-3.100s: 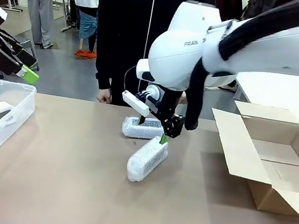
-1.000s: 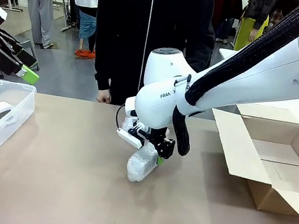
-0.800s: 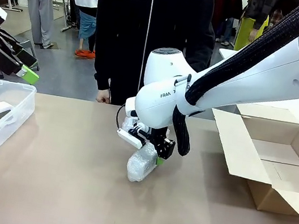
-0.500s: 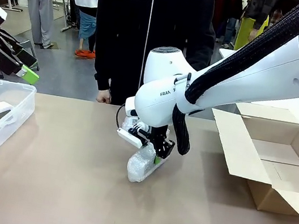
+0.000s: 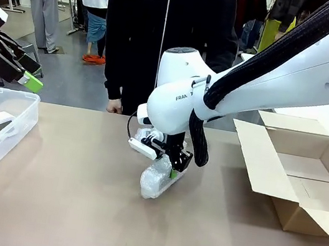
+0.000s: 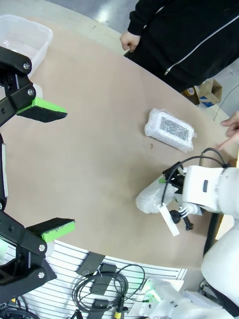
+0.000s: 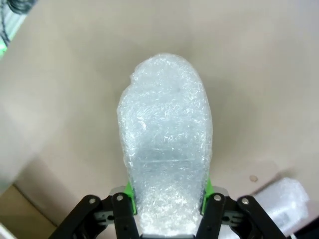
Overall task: Separate and place wrapped and unwrapped clocks.
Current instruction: Pick up the Digital clock indicated by the person.
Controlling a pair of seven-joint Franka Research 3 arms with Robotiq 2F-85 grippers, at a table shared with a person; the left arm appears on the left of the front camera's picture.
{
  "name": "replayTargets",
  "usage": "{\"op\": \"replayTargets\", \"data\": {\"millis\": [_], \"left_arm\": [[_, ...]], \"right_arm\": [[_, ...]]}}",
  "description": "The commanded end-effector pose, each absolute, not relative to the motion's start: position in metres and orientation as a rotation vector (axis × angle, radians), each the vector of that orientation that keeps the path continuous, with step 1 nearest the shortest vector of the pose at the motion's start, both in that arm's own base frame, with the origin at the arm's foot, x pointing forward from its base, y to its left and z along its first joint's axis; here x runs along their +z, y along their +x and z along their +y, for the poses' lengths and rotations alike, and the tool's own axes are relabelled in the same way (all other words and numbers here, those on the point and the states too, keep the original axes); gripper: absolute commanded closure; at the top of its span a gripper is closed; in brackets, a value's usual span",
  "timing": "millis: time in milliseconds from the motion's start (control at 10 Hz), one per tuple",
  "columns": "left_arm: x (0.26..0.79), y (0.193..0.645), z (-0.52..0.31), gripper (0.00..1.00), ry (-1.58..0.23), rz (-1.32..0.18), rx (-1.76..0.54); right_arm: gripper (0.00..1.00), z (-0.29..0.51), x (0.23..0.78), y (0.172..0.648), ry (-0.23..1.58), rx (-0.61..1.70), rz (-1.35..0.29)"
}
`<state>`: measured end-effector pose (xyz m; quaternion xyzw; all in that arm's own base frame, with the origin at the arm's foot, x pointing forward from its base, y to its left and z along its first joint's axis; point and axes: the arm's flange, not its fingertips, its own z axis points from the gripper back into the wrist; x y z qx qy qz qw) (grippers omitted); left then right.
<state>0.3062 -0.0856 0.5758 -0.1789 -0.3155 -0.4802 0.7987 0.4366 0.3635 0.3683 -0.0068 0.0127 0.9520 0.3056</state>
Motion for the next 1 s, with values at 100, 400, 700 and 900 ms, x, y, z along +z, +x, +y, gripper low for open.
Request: {"op": "replayTargets", "data": {"millis": [100, 400, 700, 900], "left_arm": [[0.576, 0.306, -0.085, 0.00, -0.387, -0.680, -1.029], [0.576, 0.306, -0.085, 0.00, -0.387, -0.680, -1.029], [0.576, 0.306, -0.085, 0.00, -0.387, -0.680, -1.029], [0.576, 0.306, -0.085, 0.00, -0.387, -0.680, -1.029]], "right_arm": [[0.96, 0.348, 0.467, 0.424, -0.032, 2.495, -0.036], [0.96, 0.332, 0.555, 0.398, -0.045, 2.504, -0.150], [0.96, 0.335, 0.593, 0.389, -0.101, 2.441, -0.224], [0.96, 0.330, 0.600, 0.386, -0.118, 2.466, -0.194]]}}
